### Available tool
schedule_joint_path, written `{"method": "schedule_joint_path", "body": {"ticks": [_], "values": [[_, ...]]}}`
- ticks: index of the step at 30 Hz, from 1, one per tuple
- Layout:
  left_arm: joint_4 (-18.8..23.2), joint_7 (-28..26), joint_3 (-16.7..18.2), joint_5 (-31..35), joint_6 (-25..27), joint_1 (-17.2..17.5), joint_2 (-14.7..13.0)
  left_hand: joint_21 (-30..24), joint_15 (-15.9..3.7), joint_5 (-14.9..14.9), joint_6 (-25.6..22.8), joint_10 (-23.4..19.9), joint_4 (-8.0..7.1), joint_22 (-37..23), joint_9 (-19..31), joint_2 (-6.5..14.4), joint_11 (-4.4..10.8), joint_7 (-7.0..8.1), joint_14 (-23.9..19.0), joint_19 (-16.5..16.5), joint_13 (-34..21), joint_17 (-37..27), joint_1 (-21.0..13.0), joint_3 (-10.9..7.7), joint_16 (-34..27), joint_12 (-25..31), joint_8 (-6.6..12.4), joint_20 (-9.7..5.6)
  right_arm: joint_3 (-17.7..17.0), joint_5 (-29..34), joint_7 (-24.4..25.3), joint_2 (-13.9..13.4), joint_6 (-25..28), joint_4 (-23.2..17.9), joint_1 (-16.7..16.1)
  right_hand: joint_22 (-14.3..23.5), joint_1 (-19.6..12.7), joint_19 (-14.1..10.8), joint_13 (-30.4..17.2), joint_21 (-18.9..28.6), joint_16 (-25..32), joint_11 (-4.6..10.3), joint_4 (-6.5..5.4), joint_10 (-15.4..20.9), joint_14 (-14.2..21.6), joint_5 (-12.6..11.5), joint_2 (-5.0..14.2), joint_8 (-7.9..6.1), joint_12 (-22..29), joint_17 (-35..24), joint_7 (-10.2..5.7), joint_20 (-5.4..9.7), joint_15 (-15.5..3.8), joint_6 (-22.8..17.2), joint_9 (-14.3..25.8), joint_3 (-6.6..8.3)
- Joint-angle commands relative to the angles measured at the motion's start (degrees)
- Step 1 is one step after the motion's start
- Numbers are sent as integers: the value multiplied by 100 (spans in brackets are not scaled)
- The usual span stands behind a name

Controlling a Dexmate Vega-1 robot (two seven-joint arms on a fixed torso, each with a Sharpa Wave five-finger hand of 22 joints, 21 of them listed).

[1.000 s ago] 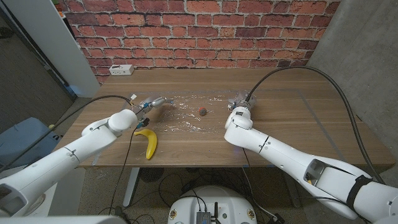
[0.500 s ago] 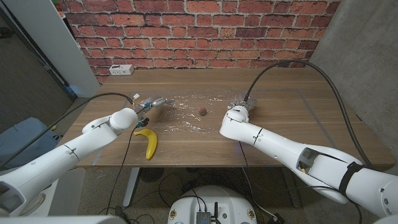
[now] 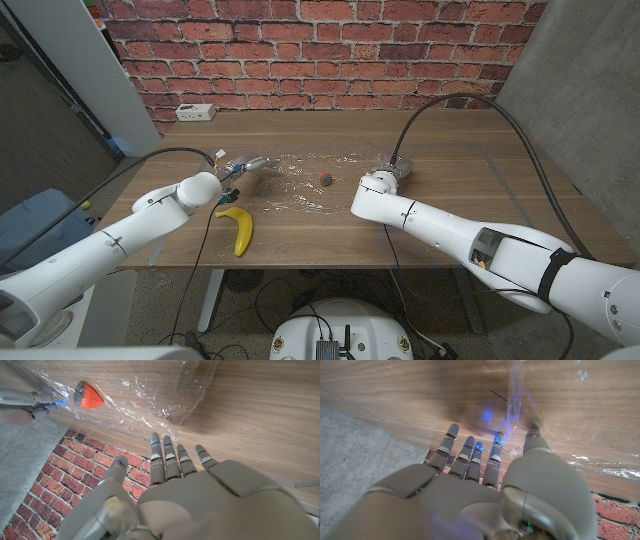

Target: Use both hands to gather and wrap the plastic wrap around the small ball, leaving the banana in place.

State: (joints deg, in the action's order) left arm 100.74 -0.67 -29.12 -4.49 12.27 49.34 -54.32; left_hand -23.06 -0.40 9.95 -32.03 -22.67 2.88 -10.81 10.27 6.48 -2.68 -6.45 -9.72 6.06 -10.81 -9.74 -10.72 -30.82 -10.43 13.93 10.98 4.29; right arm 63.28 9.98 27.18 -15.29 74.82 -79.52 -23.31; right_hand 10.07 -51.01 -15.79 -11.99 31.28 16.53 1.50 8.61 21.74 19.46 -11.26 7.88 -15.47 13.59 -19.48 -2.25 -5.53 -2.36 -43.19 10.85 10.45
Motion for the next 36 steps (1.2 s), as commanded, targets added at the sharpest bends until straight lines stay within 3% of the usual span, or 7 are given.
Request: {"method": "schedule_joint_path", "body": {"ticks": [1, 6, 11, 16, 20, 28, 36], "values": [[41, 68, -22, 9, 86, -31, -14, 8, -23, 4, 14, -19, -56, -10, 12, -31, 10, 31, -2, 3, -12, -25, 68, -6, 0, -20, -11, -18, -69, 258, 915, 33, -880, 167, -329, 15, -610, -319, -13, 29, 217, 144, 171, 552, 484, -60, 22, -325, 114, 44, 19, 135, -480, -826, 94, 239], [63, 122, -36, 6, 130, -38, -45, 12, -21, 10, 27, -26, -75, -10, 12, -40, 12, 45, 4, -5, -12, -23, 100, 7, 1, -25, -17, -14, -360, 438, 1472, 16, -1544, 126, -645, 26, -896, -655, -20, 119, 498, 232, 73, 1162, 1042, -28, 159, -597, 238, -4, 49, 287, -678, -1382, 131, 421], [178, 197, -156, 213, 392, -121, -123, 10, -63, 22, -44, -99, -106, -9, 12, -44, 70, 74, -45, -48, -13, -18, 149, 23, -15, -14, 9, -12, -413, 587, 1433, -90, -1624, -78, -702, 28, -938, -762, -21, 154, 530, 227, 50, 1341, 1191, -14, 188, -637, 270, 17, 112, 321, -726, -1451, 131, 493], [496, 316, -502, 880, 1062, -354, -225, 31, -113, 34, -216, -254, -128, -7, 10, -6, 160, 120, -81, -57, -9, -6, 173, 4, -16, 14, 61, -7, -310, 732, 1069, -235, -1307, -451, -584, 30, -960, -833, -21, 178, 536, 221, 41, 1367, 1273, 1, 181, -657, 250, 33, 134, 308, -712, -1475, 130, 544], [663, 413, -708, 1299, 1439, -480, -252, 53, -155, 34, -292, -364, -128, -4, 8, 9, 162, 146, -123, -43, -7, 0, 174, -12, -22, 35, 73, 29, -263, 823, 869, -308, -1105, -741, -518, 42, -953, -1058, -22, 269, 701, 206, -7, 1423, 1640, 32, 197, -669, 219, -12, 165, 320, -733, -1454, 130, 598], [752, 539, -820, 1589, 1674, -547, -247, 65, -200, 30, -359, -422, -124, -2, 7, 8, 203, 148, -163, -61, -4, 5, 178, -24, -23, 31, 76, 43, -34, 875, 369, -323, -499, -1229, -305, 57, -985, -1334, -23, 395, 827, 159, -17, 1491, 1869, 56, 197, -697, 181, -86, 210, 332, -747, -1456, 129, 674], [739, 582, -808, 1634, 1696, -541, -217, 79, -215, 26, -353, -419, -121, -1, 6, -20, 180, 145, -169, -64, -3, 6, 194, -16, -15, 9, 57, 47, 104, 518, -273, -397, -39, -1748, 23, 86, -1000, -1787, -34, 652, 1458, 75, -49, 1778, 2786, 68, 191, -756, 160, -498, 248, 398, -783, -1431, 130, 738]]}}
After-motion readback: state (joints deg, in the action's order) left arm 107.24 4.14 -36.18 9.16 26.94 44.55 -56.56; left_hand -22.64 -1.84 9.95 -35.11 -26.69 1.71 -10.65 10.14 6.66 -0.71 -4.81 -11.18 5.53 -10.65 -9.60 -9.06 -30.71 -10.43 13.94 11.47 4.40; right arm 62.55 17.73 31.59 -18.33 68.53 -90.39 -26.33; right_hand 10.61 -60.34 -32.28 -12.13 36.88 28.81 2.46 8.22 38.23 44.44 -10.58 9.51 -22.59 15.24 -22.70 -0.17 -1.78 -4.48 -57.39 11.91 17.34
